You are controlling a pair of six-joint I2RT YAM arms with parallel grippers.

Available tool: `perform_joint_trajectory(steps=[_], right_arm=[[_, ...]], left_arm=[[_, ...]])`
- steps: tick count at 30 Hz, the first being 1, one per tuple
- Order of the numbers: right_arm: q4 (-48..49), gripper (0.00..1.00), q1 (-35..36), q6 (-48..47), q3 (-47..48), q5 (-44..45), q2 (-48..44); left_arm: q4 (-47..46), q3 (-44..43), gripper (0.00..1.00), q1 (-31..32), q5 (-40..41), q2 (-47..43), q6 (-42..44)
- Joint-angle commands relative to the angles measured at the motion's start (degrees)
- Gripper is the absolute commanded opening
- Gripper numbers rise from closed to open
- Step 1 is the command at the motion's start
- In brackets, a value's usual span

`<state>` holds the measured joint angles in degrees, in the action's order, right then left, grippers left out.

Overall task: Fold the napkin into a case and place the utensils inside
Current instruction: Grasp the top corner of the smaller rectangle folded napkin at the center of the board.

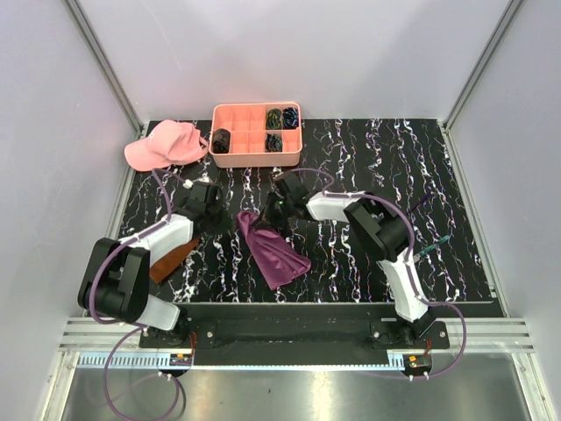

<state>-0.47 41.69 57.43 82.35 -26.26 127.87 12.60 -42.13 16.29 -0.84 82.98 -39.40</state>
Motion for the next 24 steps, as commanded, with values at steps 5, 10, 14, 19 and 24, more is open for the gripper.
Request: perform_joint_trajectory(steps=[5, 10, 14, 19, 24], right_arm=[[-0.1, 0.03, -2.8, -1.2, -5.9, 11.0, -6.4], [2.1, 0.04, -2.7, -0.3, -4.7, 8.6, -6.3], [4.1, 0.06, -2.8, 1.0, -4.6, 7.5, -6.8], [5.3, 0.06, -3.2, 2.2, -3.9, 6.0, -7.2], [4.3, 0.05, -5.6, 0.8, -4.7, 5.5, -9.0]], left_arm=[[-4.9, 2.5, 0.31, 2.8, -8.8, -4.9, -1.1], [-6.8, -2.2, 0.27, 4.1, -12.5, 1.4, -0.5], [-6.1, -5.7, 0.29, 4.3, -10.0, 5.1, -0.1], [-6.3, -8.5, 0.26, 6.1, -10.0, 11.2, 0.0], [-5.8, -5.7, 0.25, 6.7, -4.5, 6.8, 0.5]])
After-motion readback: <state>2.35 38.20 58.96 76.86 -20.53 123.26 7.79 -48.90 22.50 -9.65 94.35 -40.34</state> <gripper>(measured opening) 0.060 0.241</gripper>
